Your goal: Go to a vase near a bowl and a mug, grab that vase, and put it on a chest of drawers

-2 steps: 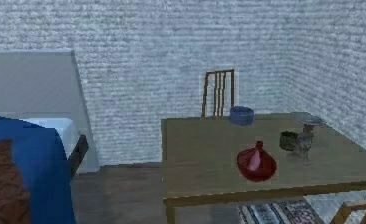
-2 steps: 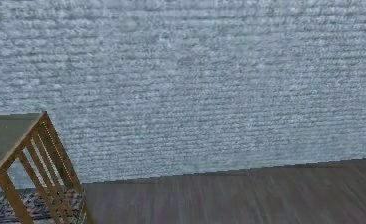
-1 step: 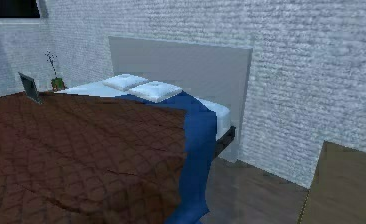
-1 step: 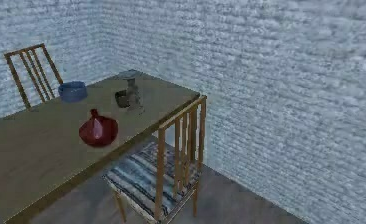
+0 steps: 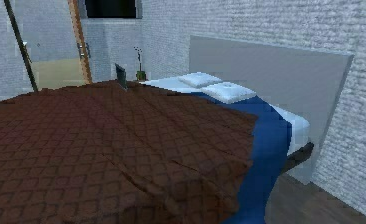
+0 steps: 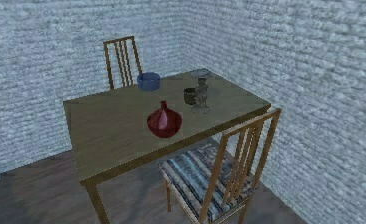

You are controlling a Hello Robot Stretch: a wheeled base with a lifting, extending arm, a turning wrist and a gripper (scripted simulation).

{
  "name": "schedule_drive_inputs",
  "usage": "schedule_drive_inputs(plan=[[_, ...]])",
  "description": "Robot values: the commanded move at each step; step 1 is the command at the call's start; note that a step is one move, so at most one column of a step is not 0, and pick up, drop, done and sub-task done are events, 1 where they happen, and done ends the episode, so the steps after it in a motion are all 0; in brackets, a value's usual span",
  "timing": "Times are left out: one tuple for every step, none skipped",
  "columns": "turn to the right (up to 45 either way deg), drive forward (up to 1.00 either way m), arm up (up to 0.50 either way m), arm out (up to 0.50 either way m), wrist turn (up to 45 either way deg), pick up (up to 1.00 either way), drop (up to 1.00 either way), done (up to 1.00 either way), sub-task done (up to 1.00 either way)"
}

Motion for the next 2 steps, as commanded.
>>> schedule_drive_inputs(plan=[[0.0, 0.00, 0.50, 0.00, 0.0, 0.00, 0.00, 0.00, 0.00], [0.0, 0.00, 0.38, 0.00, 0.0, 0.00, 0.00, 0.00, 0.00]])
